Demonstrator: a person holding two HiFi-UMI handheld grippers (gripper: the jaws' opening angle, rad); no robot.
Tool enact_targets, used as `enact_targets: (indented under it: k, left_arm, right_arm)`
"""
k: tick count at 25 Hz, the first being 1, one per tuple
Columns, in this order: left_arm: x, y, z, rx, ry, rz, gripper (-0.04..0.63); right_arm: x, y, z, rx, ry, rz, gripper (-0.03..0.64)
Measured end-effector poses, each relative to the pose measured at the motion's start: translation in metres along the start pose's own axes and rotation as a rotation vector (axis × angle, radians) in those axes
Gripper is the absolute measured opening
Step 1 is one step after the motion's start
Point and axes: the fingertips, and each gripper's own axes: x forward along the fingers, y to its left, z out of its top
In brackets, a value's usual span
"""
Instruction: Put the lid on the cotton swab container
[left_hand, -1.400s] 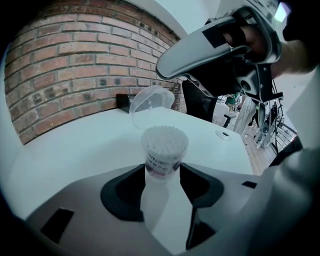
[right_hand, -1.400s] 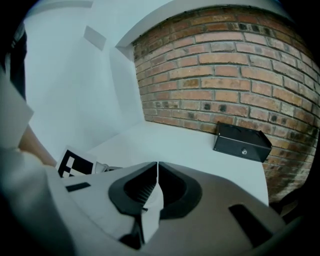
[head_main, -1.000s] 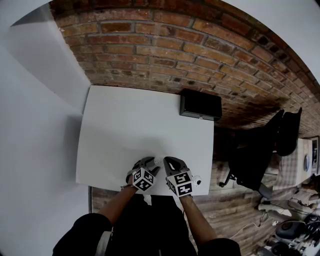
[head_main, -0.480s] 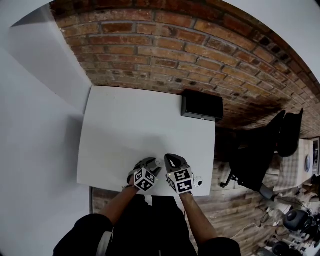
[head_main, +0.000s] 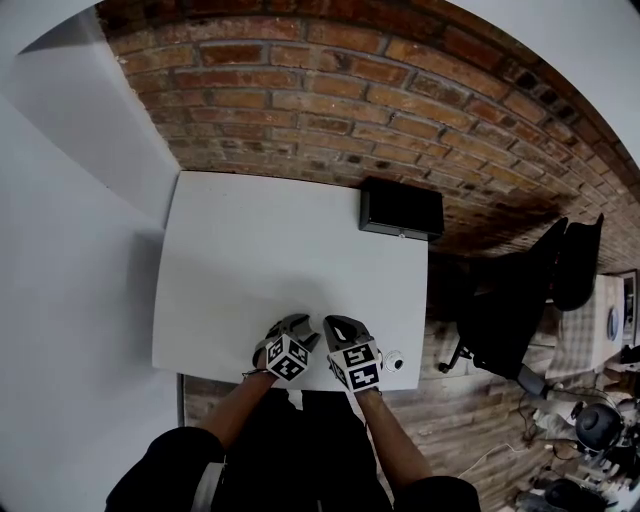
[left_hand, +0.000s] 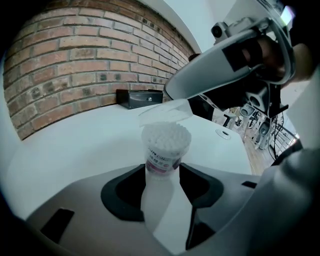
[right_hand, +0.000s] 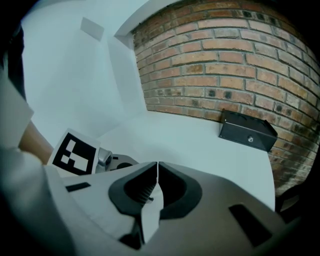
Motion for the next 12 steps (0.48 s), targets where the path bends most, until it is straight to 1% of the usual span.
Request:
enact_targets:
  k: [7,12]
  left_arm:
    - [0.001,-0.001,0.0,-0.005,0.002,-0.002,0.224]
    - [0.002,-0.001,0.0,-0.01,0.001,-0.002,0.224]
  right_arm:
    - [0.002,0.007,-0.014,-0.002,0.036,0.013,0.023]
    - [0.008,0.007,-0.02,-0.008,0.036,0.014,0.023]
